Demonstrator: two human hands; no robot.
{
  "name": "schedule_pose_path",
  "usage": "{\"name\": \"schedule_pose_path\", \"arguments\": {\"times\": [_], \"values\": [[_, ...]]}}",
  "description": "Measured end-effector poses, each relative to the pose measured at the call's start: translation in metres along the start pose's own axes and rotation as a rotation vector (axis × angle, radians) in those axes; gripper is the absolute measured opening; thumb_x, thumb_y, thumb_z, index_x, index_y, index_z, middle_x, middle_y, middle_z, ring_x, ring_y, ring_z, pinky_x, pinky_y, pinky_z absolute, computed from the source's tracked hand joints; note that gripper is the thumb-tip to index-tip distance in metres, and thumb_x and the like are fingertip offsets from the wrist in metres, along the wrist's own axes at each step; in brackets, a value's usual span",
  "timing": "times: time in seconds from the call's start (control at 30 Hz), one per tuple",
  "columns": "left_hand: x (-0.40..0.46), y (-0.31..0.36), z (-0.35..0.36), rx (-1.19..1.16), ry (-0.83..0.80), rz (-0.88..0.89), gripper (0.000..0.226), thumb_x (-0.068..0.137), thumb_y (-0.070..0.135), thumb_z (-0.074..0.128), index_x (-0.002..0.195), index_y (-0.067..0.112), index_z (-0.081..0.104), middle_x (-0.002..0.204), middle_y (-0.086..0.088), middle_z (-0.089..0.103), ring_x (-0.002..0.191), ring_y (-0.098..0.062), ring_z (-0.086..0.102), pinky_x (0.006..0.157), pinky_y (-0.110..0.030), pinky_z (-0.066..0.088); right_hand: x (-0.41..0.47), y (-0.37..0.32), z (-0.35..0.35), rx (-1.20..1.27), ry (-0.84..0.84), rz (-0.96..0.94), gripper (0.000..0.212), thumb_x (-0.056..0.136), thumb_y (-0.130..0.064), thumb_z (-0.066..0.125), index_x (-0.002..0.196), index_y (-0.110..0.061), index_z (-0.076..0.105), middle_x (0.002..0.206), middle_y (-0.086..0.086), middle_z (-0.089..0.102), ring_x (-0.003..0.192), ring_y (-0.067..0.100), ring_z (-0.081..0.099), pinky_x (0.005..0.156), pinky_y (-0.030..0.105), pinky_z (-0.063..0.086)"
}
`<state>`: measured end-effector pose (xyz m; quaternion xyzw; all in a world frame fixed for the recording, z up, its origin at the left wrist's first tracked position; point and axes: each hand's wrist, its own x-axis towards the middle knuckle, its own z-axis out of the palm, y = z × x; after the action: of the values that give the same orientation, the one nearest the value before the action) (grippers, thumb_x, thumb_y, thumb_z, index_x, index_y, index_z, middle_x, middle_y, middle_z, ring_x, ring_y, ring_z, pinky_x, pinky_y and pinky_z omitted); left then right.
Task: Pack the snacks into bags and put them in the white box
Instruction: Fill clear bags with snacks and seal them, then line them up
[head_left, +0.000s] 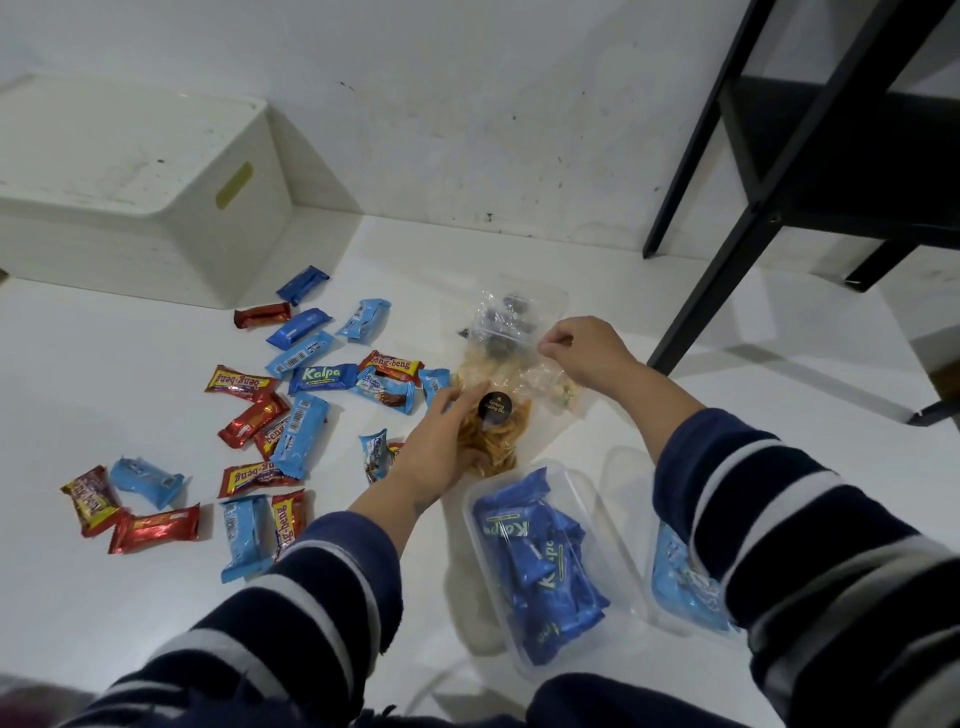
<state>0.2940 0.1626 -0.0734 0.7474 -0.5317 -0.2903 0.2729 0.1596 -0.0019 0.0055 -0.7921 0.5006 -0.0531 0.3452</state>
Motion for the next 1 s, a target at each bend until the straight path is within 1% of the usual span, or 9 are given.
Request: {"name": "schedule_pose_path", "arguments": {"times": [0.1,0.23,0.3,0.37,0.47,0.6,0.7,0.87,1.0], "values": [[-0.001,-0.001,0.001,-0.03,0.019,0.021,0.082,0.079,0.006,0.073,0.146,0.03,0.031,0.144,0.0,0.03,0.128,-0.019,0.041,0.103,-0.021,0.031,0.001,0.002,0.002,-0.003,0.031,0.019,0.01,0.088,-0.024,0.063,0.079,-0.027,0.067,0.09,-0.007,0.065,0.098,0.021,0.061,0.094,0.048,0.048],[-0.001,-0.005,0.002,-0.004,0.02,0.032,0.083,0.079,0.011,0.074,0.146,0.032,0.031,0.143,0.0,0.03,0.127,-0.021,0.042,0.105,-0.027,0.036,0.0,-0.002,0.001,0.022,0.032,-0.002,0.003,0.083,-0.03,0.064,0.083,-0.03,0.067,0.088,-0.011,0.063,0.092,0.019,0.062,0.091,0.047,0.05],[-0.001,-0.005,0.002,0.006,0.018,0.034,0.083,0.079,0.013,0.074,0.146,0.032,0.031,0.142,0.0,0.03,0.126,-0.021,0.043,0.105,-0.029,0.038,0.0,-0.008,0.001,0.052,-0.001,-0.024,0.01,0.082,-0.033,0.067,0.09,-0.029,0.067,0.089,-0.01,0.062,0.088,0.018,0.061,0.089,0.045,0.051],[0.0,-0.005,0.002,0.012,0.012,0.038,0.083,0.079,0.013,0.074,0.146,0.031,0.031,0.142,0.0,0.03,0.126,-0.021,0.043,0.104,-0.028,0.038,0.004,-0.013,0.004,0.014,0.007,-0.05,0.003,0.083,-0.031,0.068,0.083,-0.028,0.068,0.087,-0.01,0.063,0.091,0.018,0.062,0.093,0.046,0.049],[0.0,-0.006,0.002,0.011,0.016,0.037,0.083,0.078,0.012,0.074,0.146,0.032,0.031,0.142,0.0,0.03,0.125,-0.02,0.043,0.098,-0.027,0.039,0.007,-0.015,0.005,-0.033,0.033,-0.036,0.015,0.085,-0.027,0.067,0.072,-0.031,0.064,0.086,-0.011,0.064,0.098,0.019,0.061,0.096,0.045,0.046],[-0.001,-0.006,0.001,0.014,0.025,0.043,0.083,0.078,0.011,0.073,0.147,0.031,0.031,0.142,0.0,0.031,0.125,-0.019,0.043,0.095,-0.026,0.039,0.01,-0.016,0.009,-0.001,0.018,-0.015,0.01,0.087,-0.022,0.062,0.083,-0.015,0.068,0.095,-0.001,0.068,0.093,0.02,0.063,0.087,0.036,0.053],[-0.001,-0.006,0.001,0.029,0.022,0.04,0.083,0.079,0.013,0.073,0.147,0.032,0.03,0.142,0.001,0.03,0.124,-0.018,0.044,0.092,-0.024,0.04,0.011,-0.023,0.015,0.012,0.002,-0.07,0.015,0.085,-0.019,0.062,0.089,-0.007,0.07,0.089,0.003,0.066,0.083,0.021,0.061,0.076,0.031,0.049],[-0.003,-0.005,0.0,0.023,0.005,0.012,0.083,0.08,0.014,0.072,0.147,0.037,0.027,0.141,0.005,0.029,0.124,-0.017,0.044,0.097,-0.031,0.044,0.017,-0.028,0.016,-0.05,0.045,-0.086,0.008,0.087,-0.016,0.064,0.083,-0.018,0.071,0.087,-0.003,0.065,0.082,0.015,0.059,0.075,0.027,0.048],[-0.003,-0.005,-0.001,0.032,0.0,0.014,0.083,0.081,0.014,0.071,0.147,0.038,0.027,0.142,0.005,0.029,0.124,-0.018,0.045,0.096,-0.032,0.046,0.02,-0.034,0.018,-0.114,-0.002,-0.067,0.018,0.086,-0.014,0.057,0.089,-0.001,0.07,0.099,0.012,0.07,0.088,0.025,0.063,0.082,0.037,0.054]]}}
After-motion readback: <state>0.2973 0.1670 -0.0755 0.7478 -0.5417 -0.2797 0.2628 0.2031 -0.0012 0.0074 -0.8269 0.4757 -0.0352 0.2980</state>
